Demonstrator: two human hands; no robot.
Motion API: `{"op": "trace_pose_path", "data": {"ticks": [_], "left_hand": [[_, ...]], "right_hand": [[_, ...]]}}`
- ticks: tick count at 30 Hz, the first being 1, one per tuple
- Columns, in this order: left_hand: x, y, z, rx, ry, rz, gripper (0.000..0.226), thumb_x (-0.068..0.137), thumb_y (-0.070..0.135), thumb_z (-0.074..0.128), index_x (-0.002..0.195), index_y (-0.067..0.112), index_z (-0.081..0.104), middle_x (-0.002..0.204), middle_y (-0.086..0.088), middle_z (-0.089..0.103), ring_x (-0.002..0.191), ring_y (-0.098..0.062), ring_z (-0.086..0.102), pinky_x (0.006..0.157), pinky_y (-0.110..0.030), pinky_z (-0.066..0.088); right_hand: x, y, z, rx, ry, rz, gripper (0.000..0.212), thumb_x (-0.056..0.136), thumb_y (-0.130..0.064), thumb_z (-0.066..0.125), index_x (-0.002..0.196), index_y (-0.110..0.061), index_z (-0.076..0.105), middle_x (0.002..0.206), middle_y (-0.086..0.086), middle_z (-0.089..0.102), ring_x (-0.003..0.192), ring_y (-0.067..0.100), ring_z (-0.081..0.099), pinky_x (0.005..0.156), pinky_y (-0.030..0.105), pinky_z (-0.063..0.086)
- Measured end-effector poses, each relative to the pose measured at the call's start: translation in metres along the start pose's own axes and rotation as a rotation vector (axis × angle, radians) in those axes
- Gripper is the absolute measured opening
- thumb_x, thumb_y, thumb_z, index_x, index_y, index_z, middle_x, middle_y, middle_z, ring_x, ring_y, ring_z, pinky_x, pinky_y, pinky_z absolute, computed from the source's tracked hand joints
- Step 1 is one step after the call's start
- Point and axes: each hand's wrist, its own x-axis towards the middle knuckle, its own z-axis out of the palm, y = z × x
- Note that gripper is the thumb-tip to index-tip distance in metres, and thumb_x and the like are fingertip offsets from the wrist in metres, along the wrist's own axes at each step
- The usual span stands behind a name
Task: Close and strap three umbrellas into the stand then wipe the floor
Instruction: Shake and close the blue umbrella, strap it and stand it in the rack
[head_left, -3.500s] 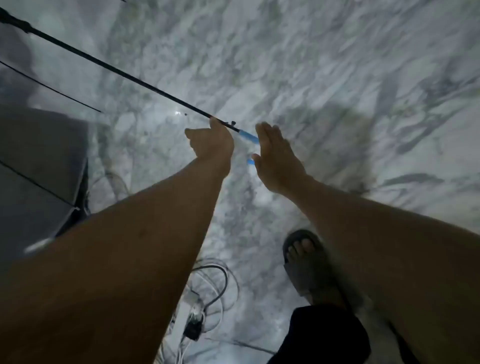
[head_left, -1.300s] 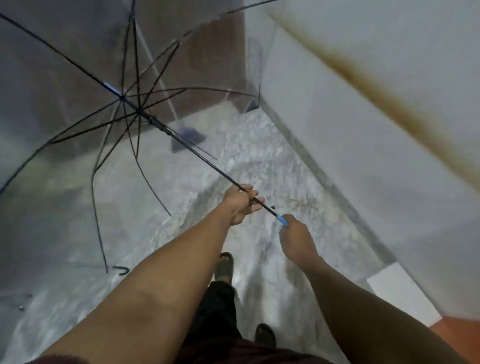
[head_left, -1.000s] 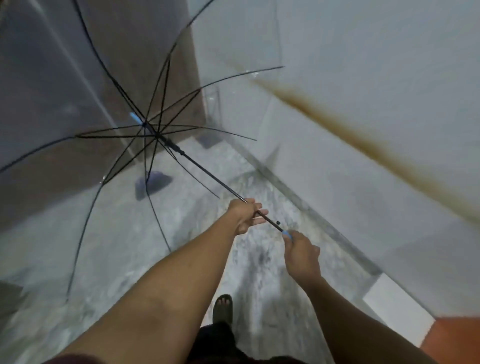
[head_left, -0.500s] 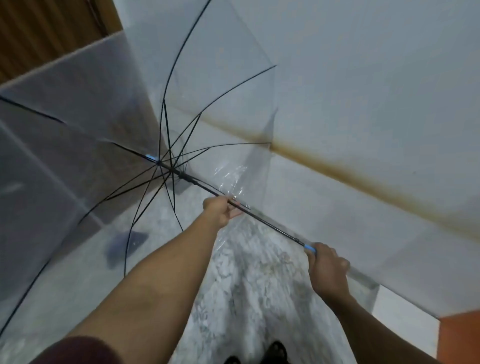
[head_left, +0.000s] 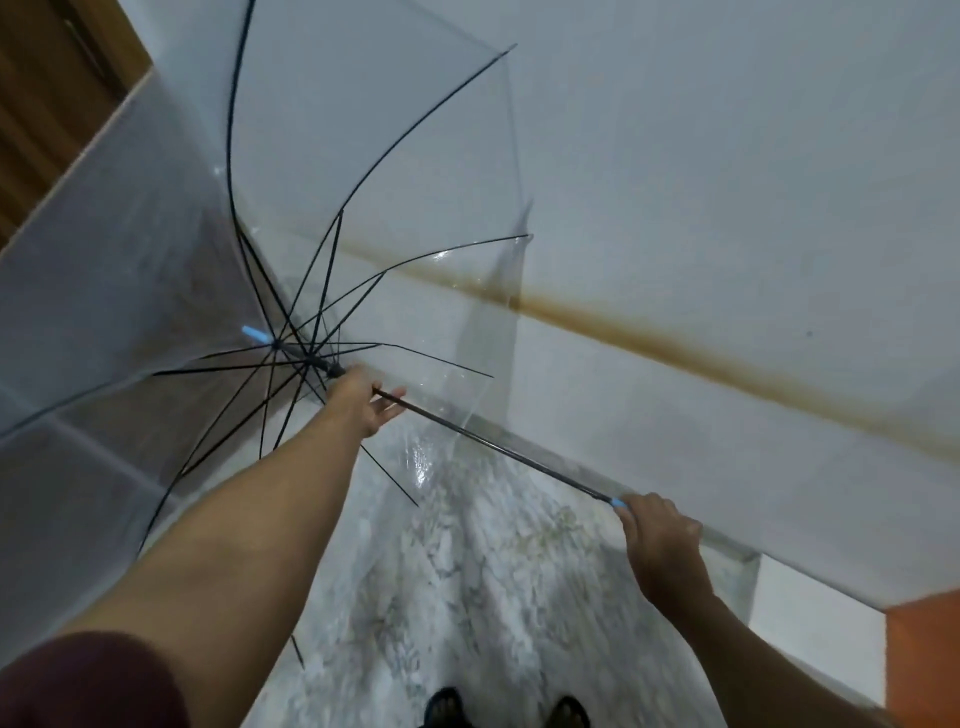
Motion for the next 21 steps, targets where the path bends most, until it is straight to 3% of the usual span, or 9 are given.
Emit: {"op": "trace_pose_path", "data": {"ticks": [1, 4, 6, 9, 12, 16, 18, 21], "left_hand": [[0.011, 0.002, -0.003, -0.002, 0.017, -0.001, 0.019, 0.100, 0.022, 0.042, 0.113, 0.013, 0.054, 0.101, -0.007, 0.063, 0.074, -0.024, 0.070, 0.061, -0.048, 0.059], [0.029, 0.012, -0.012, 0.036, 0.072, -0.011, 0.027, 0.102, 0.033, 0.041, 0.100, 0.010, 0.057, 0.097, -0.011, 0.066, 0.066, -0.018, 0.067, 0.071, -0.045, 0.060], [0.039, 0.017, -0.018, 0.088, 0.080, -0.014, 0.031, 0.101, 0.037, 0.043, 0.102, 0.009, 0.056, 0.094, -0.012, 0.067, 0.058, -0.017, 0.067, 0.054, -0.037, 0.058], [0.056, 0.026, -0.025, 0.167, 0.055, -0.010, 0.032, 0.101, 0.038, 0.046, 0.107, 0.008, 0.055, 0.088, -0.013, 0.068, 0.042, -0.014, 0.065, 0.044, -0.032, 0.053], [0.076, 0.036, -0.029, 0.222, 0.034, 0.005, 0.027, 0.100, 0.032, 0.049, 0.106, 0.006, 0.055, 0.091, -0.014, 0.067, 0.054, -0.017, 0.067, 0.052, -0.034, 0.054], [0.101, 0.048, -0.027, 0.203, 0.038, 0.034, 0.020, 0.101, 0.024, 0.046, 0.090, 0.008, 0.054, 0.085, -0.012, 0.066, 0.061, -0.016, 0.064, 0.075, -0.035, 0.059], [0.108, 0.045, -0.020, 0.222, 0.008, 0.013, 0.020, 0.100, 0.020, 0.044, 0.088, 0.008, 0.054, 0.079, -0.011, 0.065, 0.057, -0.015, 0.064, 0.068, -0.033, 0.059], [0.109, 0.027, -0.004, 0.236, -0.018, -0.034, 0.017, 0.098, 0.020, 0.051, 0.104, 0.007, 0.059, 0.084, -0.013, 0.068, 0.047, -0.014, 0.063, 0.043, -0.025, 0.054]], "right_hand": [[0.002, 0.000, 0.001, -0.023, -0.025, -0.006, 0.010, 0.093, -0.022, 0.051, 0.090, -0.022, 0.060, 0.074, -0.003, 0.056, 0.066, 0.027, 0.059, 0.055, 0.037, 0.043], [0.011, -0.003, 0.003, 0.013, -0.163, 0.036, 0.016, 0.087, -0.006, 0.068, 0.090, -0.020, 0.064, 0.079, -0.001, 0.061, 0.067, 0.030, 0.062, 0.053, 0.041, 0.049], [0.012, -0.013, 0.006, 0.030, -0.214, 0.070, 0.006, 0.096, -0.017, 0.058, 0.094, -0.017, 0.064, 0.086, 0.000, 0.061, 0.070, 0.032, 0.063, 0.059, 0.040, 0.046], [0.015, -0.032, 0.014, 0.046, -0.237, 0.137, 0.020, 0.102, -0.027, 0.047, 0.099, -0.014, 0.062, 0.092, 0.003, 0.062, 0.074, 0.037, 0.061, 0.064, 0.039, 0.040], [0.021, -0.050, 0.022, 0.063, -0.243, 0.191, 0.017, 0.101, -0.022, 0.049, 0.094, -0.011, 0.060, 0.087, 0.004, 0.061, 0.072, 0.037, 0.059, 0.063, 0.038, 0.034], [0.034, -0.071, 0.039, -0.019, -0.223, 0.188, 0.015, 0.099, -0.014, 0.052, 0.086, -0.016, 0.058, 0.076, -0.008, 0.044, 0.064, 0.030, 0.055, 0.062, 0.034, 0.027], [0.045, -0.083, 0.045, -0.034, -0.163, 0.170, 0.018, 0.096, -0.012, 0.056, 0.080, -0.019, 0.056, 0.072, -0.008, 0.044, 0.058, 0.028, 0.053, 0.059, 0.033, 0.028], [0.073, -0.114, 0.050, -0.089, -0.034, 0.113, 0.022, 0.092, -0.016, 0.059, 0.073, -0.021, 0.051, 0.065, -0.004, 0.050, 0.048, 0.026, 0.051, 0.056, 0.031, 0.030]]}}
